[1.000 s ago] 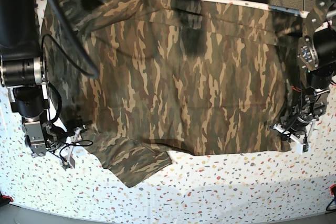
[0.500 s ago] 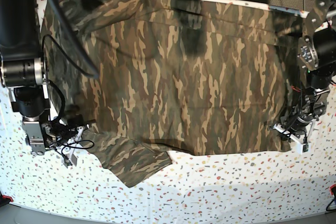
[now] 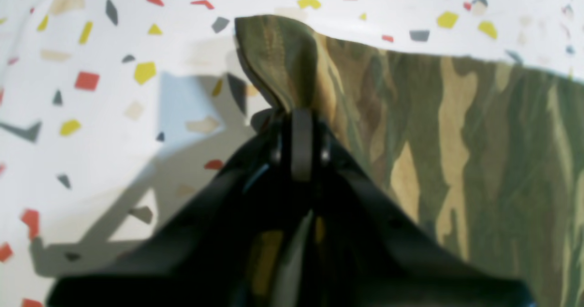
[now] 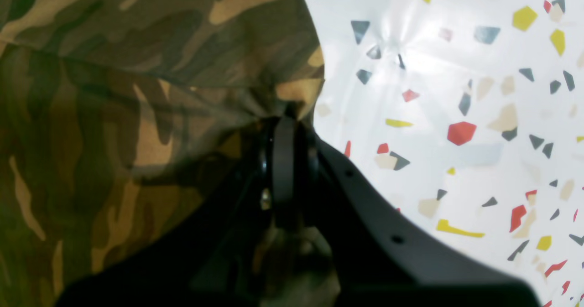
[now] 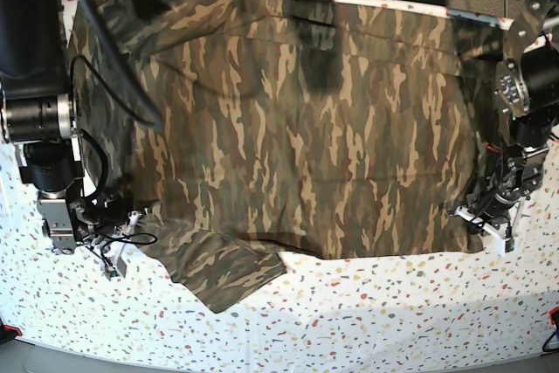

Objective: Fold the T-shirt properly
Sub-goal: 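Grasp the hem corners with both grippers, then lift the hem and fold it over toward the shoulder edge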

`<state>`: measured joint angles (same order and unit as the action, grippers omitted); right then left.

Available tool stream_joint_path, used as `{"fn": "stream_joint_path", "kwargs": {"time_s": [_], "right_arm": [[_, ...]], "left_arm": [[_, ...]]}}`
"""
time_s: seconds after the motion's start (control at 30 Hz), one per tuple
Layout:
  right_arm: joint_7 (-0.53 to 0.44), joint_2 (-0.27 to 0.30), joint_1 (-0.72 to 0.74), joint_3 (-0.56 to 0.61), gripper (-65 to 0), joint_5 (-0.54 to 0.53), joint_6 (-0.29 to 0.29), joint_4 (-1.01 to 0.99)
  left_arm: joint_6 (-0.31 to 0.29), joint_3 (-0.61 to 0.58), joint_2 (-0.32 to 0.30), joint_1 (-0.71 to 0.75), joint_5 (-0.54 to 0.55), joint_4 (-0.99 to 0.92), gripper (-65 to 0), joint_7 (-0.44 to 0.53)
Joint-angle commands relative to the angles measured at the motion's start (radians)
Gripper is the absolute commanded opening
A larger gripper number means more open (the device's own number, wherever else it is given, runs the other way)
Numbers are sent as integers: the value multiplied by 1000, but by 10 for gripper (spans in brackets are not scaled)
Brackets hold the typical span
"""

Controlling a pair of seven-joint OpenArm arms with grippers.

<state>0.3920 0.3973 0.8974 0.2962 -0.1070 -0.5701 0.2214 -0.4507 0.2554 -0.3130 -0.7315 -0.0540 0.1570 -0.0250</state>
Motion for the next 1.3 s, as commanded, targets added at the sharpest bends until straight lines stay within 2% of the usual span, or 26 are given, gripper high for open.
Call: {"fn": "stream_joint_path", "kwargs": {"time_s": [0.0,0.1,0.2,0.27,0.37,0.47,0.67,0.8,0.93,1.0,1.1,1.27], "right_arm": [[-23,10,47,-1,-650,-5,-16,13],[-26,19,47,-1,-650,-8,-108,37],[-26,30,47,-1,-650,-10,-114,57],[-28,39,47,-1,-650,-10,-115,70],[-18,58,47,-1,-650,-82,-128,98],[20,83,46,-1,-650,-168,-128,131],[105,140,-10,-1,-650,-265,-128,266],[207,180,-105,-1,-650,-370,-128,465],[266,251,-248,-2,-650,-512,-128,733],[307,283,-322,-16,-650,-509,-113,852],[336,307,-430,-90,-650,-484,-102,988],[343,309,-620,-307,-650,-519,-99,1143]], "left_arm": [[-6,-1,-3,-17,9,3,-650,-32],[-9,-1,-3,-19,37,14,-650,-35],[-11,-1,-3,-18,36,33,-650,-48],[-53,-1,-4,-16,37,56,-650,-61],[-104,-1,-3,-16,70,102,-650,-102],[-104,-1,-3,-16,140,163,-650,-174],[-104,-1,-3,1,176,297,-650,-280],[-104,-1,-3,75,265,439,-650,-344],[-103,-1,-5,204,329,647,-650,-405],[-103,-1,-6,276,360,761,-650,-424],[-84,-1,-15,380,405,924,-650,-424],[-29,-1,-39,526,450,1127,-650,-428]]}}
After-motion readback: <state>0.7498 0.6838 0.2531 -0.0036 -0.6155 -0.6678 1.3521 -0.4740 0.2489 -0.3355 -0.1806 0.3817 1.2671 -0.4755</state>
